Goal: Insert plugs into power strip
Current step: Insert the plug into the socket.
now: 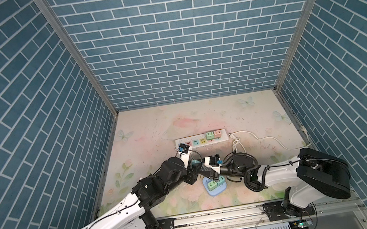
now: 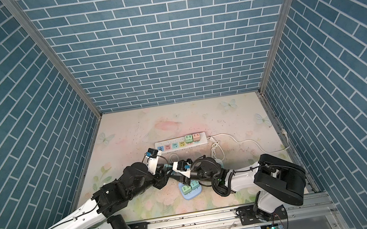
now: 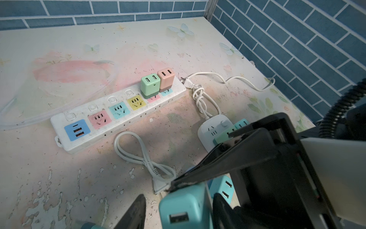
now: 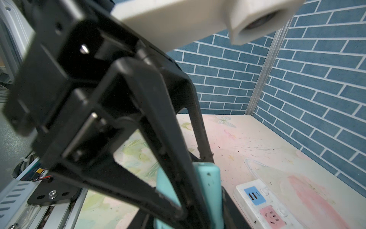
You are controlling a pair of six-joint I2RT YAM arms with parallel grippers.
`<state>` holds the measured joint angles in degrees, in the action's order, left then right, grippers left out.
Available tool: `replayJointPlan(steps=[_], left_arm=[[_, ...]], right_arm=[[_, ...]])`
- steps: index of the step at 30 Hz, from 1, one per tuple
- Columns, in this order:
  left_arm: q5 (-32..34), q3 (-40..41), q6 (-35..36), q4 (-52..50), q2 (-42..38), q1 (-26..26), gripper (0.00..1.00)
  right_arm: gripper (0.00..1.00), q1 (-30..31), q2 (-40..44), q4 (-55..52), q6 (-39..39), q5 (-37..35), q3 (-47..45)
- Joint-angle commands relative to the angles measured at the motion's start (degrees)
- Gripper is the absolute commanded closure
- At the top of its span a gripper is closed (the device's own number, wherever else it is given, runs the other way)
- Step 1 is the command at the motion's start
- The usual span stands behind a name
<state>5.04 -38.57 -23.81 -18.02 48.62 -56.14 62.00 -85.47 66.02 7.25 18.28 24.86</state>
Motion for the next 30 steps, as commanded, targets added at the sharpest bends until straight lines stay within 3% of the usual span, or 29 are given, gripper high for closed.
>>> replayJointPlan(steps=[1,5,12,14,18,21,24,26,30], left_arm=[[-1.3,-1.2,0.8,0.8,0.9,-0.1,0.48],[-2.5,-1.1,1.1,1.3,1.6,-0.2,0.54],[-4.1,-1.2,2.0,1.8,2.0,-0.1,0.88],[-4.5,-1.2,2.4,2.2,2.0,-0.2,0.94],[-4.3,-3.1,3.6,1.6,2.1,-0.1,1.0],[-3.0,-5.2,5.1,-0.8,2.3,-0.2,1.0],[-0.5,-8.6,7.2,-3.9,2.0,-0.1,1.0],[1.4,-10.5,8.8,-5.5,1.7,-0.1,1.0],[5.5,-13.9,13.5,-7.3,0.4,-0.1,1.0]], right_arm=[[1.0,0.6,1.8,3.9,-0.7,1.2,-0.6],[1.0,0.7,1.8,4.2,-0.3,0.8,-0.7],[1.0,0.8,1.9,5.0,0.0,-0.8,-1.3],[0.87,0.8,2.1,5.1,-0.5,-1.5,-1.5],[0.48,0.8,2.8,6.5,0.3,-3.7,-2.8],[0.31,0.8,4.4,6.5,1.3,-6.3,-3.9],[0.2,0.7,6.9,4.6,2.8,-10.0,-4.5],[0.01,0.7,8.6,2.5,3.8,-12.7,-4.2],[0.01,-0.3,12.8,-0.2,5.6,-18.5,-4.0]])
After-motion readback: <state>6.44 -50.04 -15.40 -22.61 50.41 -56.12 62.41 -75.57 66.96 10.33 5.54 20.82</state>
